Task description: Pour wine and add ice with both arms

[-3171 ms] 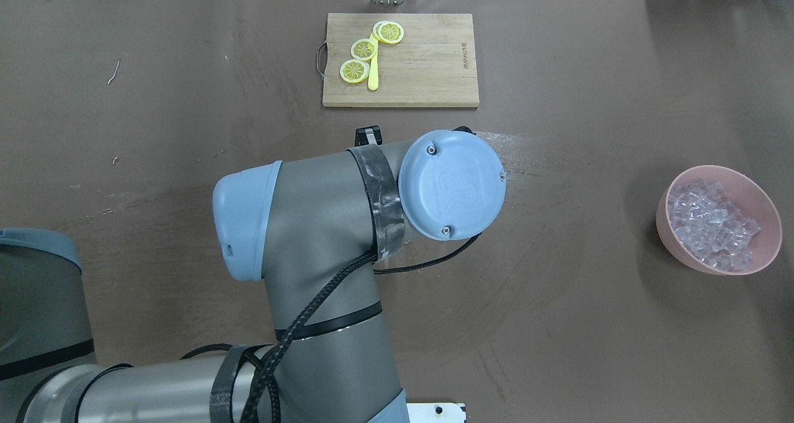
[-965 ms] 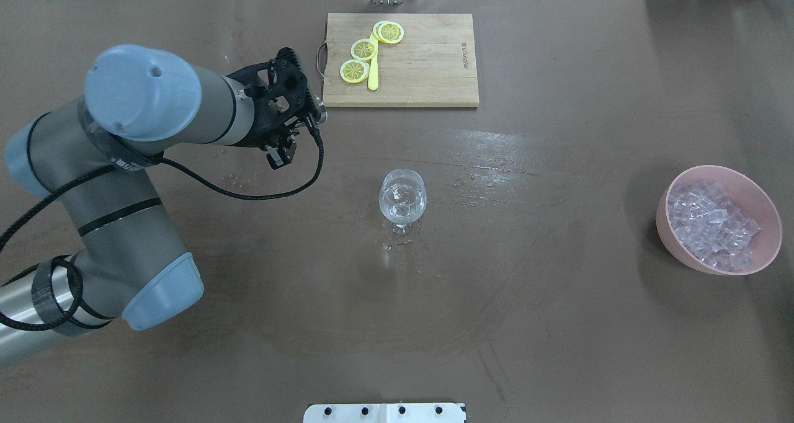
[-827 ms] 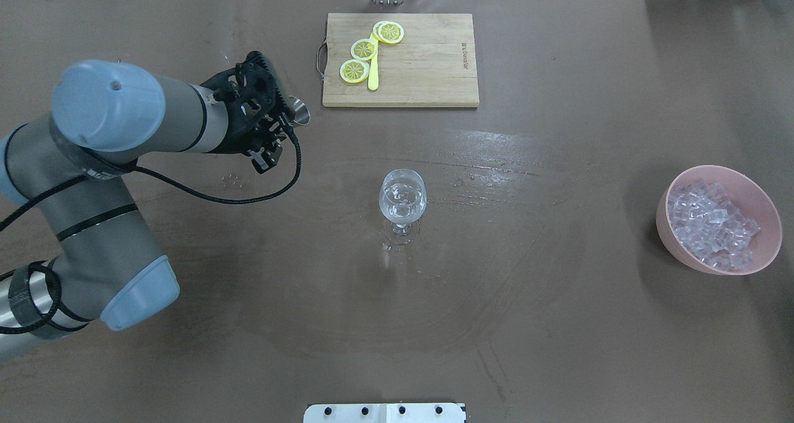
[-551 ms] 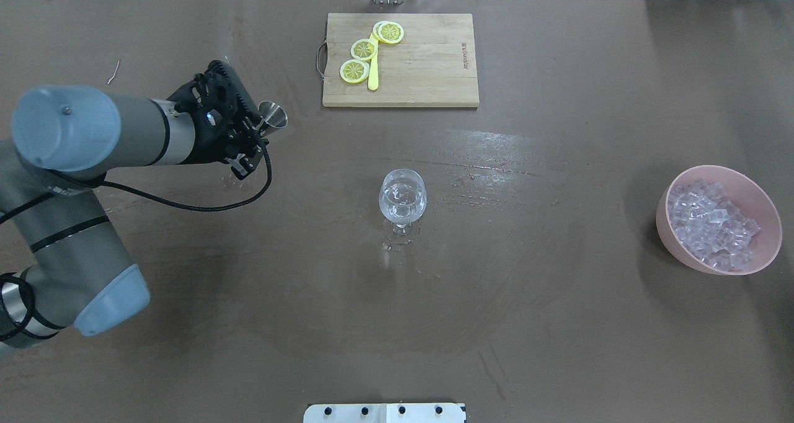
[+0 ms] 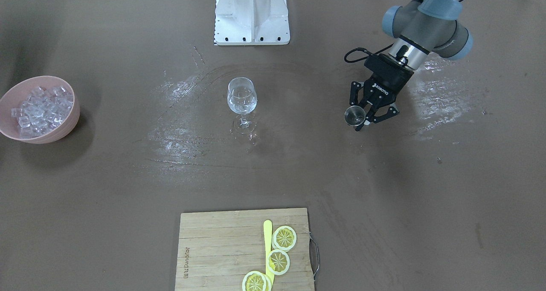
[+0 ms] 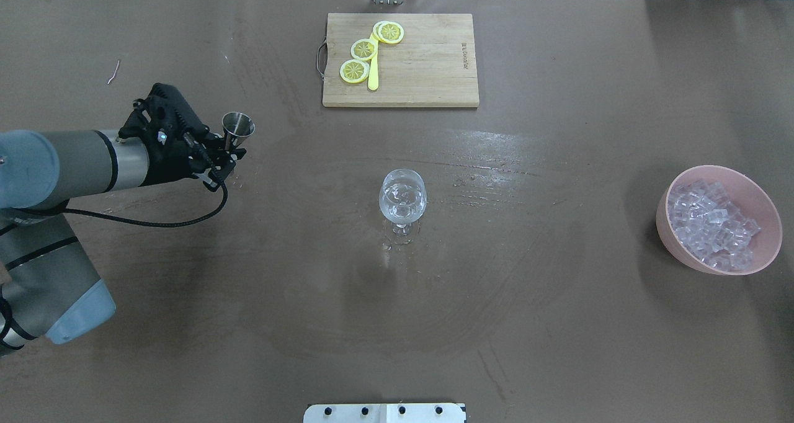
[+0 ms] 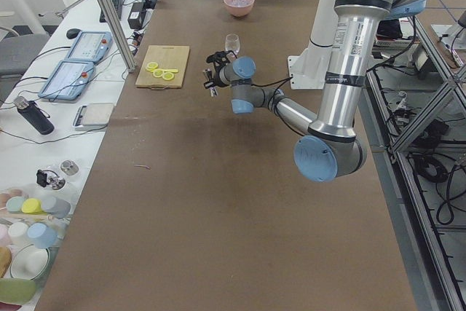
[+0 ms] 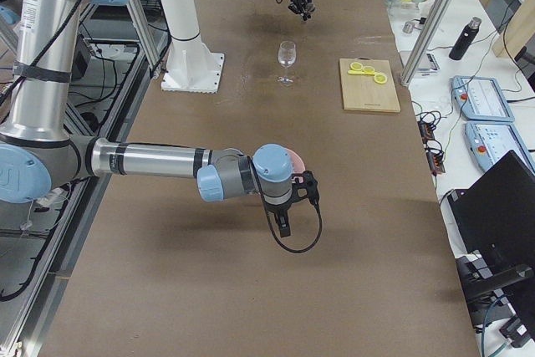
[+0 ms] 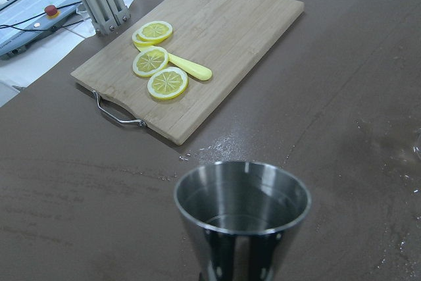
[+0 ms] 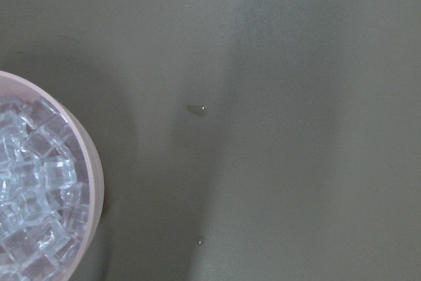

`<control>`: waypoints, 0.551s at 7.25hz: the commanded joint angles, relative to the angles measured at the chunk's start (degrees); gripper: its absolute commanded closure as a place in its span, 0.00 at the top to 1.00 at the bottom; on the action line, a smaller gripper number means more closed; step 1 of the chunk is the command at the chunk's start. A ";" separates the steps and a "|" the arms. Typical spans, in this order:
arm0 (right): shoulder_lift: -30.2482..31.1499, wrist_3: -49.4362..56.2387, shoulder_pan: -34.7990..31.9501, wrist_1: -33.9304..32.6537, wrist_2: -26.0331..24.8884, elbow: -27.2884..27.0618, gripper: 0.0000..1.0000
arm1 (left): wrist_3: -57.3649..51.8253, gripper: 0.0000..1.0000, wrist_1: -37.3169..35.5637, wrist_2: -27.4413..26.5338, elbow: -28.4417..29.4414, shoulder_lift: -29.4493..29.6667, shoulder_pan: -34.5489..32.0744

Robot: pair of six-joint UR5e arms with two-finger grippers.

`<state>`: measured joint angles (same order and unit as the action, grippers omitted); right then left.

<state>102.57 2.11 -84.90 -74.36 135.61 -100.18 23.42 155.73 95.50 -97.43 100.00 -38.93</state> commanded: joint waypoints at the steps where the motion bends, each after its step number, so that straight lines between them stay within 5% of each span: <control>1: 0.00 0.00 0.00 0.00 0.00 -0.10 1.00 | 5.04 0.00 16.65 -5.75 9.06 -0.42 0.17; 4: 0.00 0.00 0.00 0.00 0.00 -0.19 1.00 | 9.00 0.00 26.90 -13.66 15.86 -0.33 0.96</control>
<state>102.57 2.11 -84.90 -74.36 135.62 -100.34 30.36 179.55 84.72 -83.73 99.65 -38.18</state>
